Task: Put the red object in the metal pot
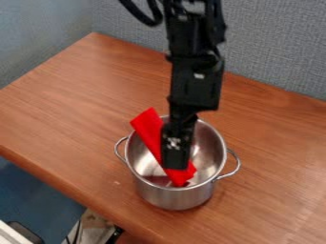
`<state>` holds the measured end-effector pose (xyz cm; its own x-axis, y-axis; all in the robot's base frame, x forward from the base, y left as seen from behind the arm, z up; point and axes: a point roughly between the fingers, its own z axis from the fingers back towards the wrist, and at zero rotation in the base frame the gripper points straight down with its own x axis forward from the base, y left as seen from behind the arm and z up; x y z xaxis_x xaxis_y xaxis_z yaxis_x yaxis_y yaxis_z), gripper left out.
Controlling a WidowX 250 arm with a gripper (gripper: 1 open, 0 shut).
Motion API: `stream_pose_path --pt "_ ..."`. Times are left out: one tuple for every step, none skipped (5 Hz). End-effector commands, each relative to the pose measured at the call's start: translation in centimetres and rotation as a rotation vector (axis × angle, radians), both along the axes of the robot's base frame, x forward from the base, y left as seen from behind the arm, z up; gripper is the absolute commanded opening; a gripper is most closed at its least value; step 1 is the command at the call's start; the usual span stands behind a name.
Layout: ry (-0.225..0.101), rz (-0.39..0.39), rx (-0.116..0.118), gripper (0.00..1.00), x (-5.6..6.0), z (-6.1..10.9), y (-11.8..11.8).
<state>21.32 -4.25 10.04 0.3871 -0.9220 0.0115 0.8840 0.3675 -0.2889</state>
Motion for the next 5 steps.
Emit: stream_pose_path --pt "-0.025 0.0 -0.023 1.0 -0.3 2.1 0.8" --pt "0.009 0.013 0.005 1.0 -1.2 1.2 0.2" --pt "0.044 0.017 0.051 1.0 -1.9 1.3 -0.5" --pt "0.08 0.028 0.079 1.0 -2.8 0.4 -1.2" --pt "0.087 0.1 0.088 1.0 -2.9 1.1 -0.5"
